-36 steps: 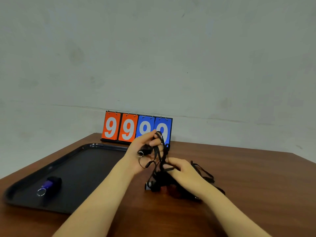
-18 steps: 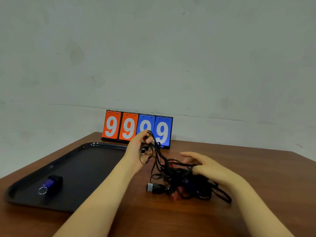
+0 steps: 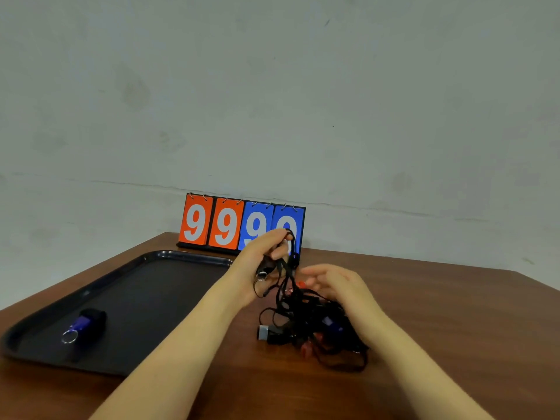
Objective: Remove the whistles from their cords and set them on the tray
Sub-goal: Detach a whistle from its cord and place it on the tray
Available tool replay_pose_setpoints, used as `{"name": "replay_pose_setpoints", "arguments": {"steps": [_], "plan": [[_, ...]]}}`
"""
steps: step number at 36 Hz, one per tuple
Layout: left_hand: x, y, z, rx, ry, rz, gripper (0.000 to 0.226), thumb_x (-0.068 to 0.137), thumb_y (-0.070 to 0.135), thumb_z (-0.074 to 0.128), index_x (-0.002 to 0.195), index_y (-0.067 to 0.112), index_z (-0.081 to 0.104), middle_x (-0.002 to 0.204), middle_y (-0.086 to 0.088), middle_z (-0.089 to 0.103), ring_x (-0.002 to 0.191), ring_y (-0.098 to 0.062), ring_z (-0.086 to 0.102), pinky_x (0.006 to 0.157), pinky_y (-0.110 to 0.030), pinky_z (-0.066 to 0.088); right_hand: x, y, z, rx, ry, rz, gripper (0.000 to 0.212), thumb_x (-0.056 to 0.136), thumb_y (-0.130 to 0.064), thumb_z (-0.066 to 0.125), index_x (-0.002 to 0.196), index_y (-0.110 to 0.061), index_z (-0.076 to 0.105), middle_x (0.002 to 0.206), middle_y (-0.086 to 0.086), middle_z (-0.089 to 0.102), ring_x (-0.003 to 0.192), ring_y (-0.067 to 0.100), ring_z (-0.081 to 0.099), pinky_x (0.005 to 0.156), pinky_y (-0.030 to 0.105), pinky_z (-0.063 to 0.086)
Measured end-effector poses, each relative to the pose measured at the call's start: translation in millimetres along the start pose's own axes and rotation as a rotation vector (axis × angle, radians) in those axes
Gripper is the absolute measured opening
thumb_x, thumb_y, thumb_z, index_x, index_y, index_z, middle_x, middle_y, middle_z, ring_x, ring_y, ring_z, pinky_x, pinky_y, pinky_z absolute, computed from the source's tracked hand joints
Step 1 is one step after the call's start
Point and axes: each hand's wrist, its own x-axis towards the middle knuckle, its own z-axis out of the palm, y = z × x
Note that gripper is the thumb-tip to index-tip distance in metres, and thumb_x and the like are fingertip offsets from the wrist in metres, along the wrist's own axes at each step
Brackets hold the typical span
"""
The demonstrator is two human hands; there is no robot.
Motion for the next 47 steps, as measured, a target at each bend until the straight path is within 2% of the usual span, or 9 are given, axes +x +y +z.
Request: {"name": "replay_pose_setpoints", "arguments": {"steps": [3, 6, 13, 18, 23, 31, 34, 39, 47], "plan": [[-6, 8, 4, 0.27, -0.073, -0.052, 0.044, 0.104, 0.009, 0.027, 0.06, 0.012, 0.032, 0.025, 0.004, 0.029, 0.018, -0.004, 0.027, 0.033, -0.013, 0.026, -3, -1, 14, -0.081, -0.011, -0.019, 0.029, 0.095, -0.039, 0.053, 0.073, -0.03, 0.07, 0.067, -0.01, 0.068, 0.05, -0.005, 0.055, 0.051, 0.009, 0.039], [-5, 5, 7, 0.296, -0.029, -0.083, 0.049, 0.104, 0.006, 0.022, 0.058, 0.016, 0.035, 0.021, 0.005, 0.027, 0.019, -0.004, 0.028, 0.039, -0.011, 0.028, -2, 4, 21, -0.099, -0.004, -0.061, 0.037, 0.093, -0.041, 0.055, 0.058, -0.032, 0.064, 0.056, -0.014, 0.057, 0.055, -0.004, 0.052, 0.061, 0.012, 0.038], [-6, -18, -8, -0.159, -0.124, 0.044, 0.022, 0.082, 0.037, 0.065, 0.084, 0.016, 0.062, 0.06, 0.007, 0.038, 0.051, -0.007, 0.037, 0.056, -0.022, 0.035, 3, 8, 11, 0.112, 0.018, 0.049, 0.025, 0.094, -0.03, 0.056, 0.089, -0.012, 0.072, 0.094, 0.01, 0.072, 0.095, 0.027, 0.067, 0.084, 0.036, 0.055], [-3, -15, -11, -0.33, 0.039, 0.068, 0.017, 0.082, 0.027, 0.063, 0.088, 0.011, 0.065, 0.058, 0.005, 0.034, 0.048, -0.006, 0.035, 0.041, -0.016, 0.036, 6, 4, 4, 0.319, 0.082, 0.131, 0.023, 0.098, -0.018, 0.049, 0.092, -0.011, 0.07, 0.069, -0.002, 0.059, 0.068, 0.012, 0.058, 0.06, 0.021, 0.049], [-1, -19, -14, -0.369, 0.082, 0.066, 0.017, 0.092, 0.021, 0.057, 0.084, 0.011, 0.067, 0.06, 0.003, 0.034, 0.048, -0.007, 0.038, 0.038, -0.017, 0.04, 6, 6, 0, -0.1, 0.154, -0.047, 0.026, 0.1, -0.019, 0.046, 0.1, -0.03, 0.07, 0.055, -0.014, 0.056, 0.054, -0.001, 0.049, 0.055, 0.012, 0.04], [3, -22, -17, -0.263, 0.079, 0.053, 0.014, 0.091, 0.022, 0.058, 0.089, 0.01, 0.065, 0.056, 0.005, 0.036, 0.045, -0.006, 0.034, 0.037, -0.016, 0.035, 7, 6, -10, -0.033, 0.363, -0.099, 0.026, 0.098, -0.017, 0.051, 0.089, -0.038, 0.065, 0.084, -0.02, 0.068, 0.081, -0.015, 0.06, 0.068, 0.002, 0.042], [7, -27, -20, -0.223, 0.108, 0.018, 0.015, 0.092, 0.024, 0.057, 0.089, 0.011, 0.064, 0.056, 0.005, 0.037, 0.043, -0.006, 0.034, 0.037, -0.016, 0.031, 10, 7, -16, 0.127, 0.399, -0.02, 0.026, 0.099, -0.017, 0.048, 0.092, -0.026, 0.071, 0.076, -0.009, 0.067, 0.079, 0.007, 0.062, 0.075, 0.02, 0.047], [12, -31, -27, -0.231, 0.155, 0.02, 0.015, 0.094, 0.024, 0.055, 0.086, 0.013, 0.06, 0.056, 0.006, 0.039, 0.045, -0.006, 0.035, 0.039, -0.016, 0.03, 12, 6, -26, 0.483, 0.357, 0.054, 0.027, 0.101, -0.011, 0.042, 0.093, -0.004, 0.067, 0.056, -0.003, 0.034, 0.049, 0.01, 0.033, 0.051, 0.024, 0.029], [25, -36, -27, 0.109, 0.178, 0.0, 0.025, 0.093, 0.026, 0.052, 0.071, 0.015, 0.053, 0.049, 0.006, 0.035, 0.048, -0.013, 0.031, 0.046, -0.025, 0.031, 11, 6, -27, 0.329, 0.381, 0.027, 0.03, 0.102, -0.014, 0.041, 0.09, -0.008, 0.068, 0.058, 0.0, 0.045, 0.053, 0.013, 0.043, 0.05, 0.023, 0.035]]}}
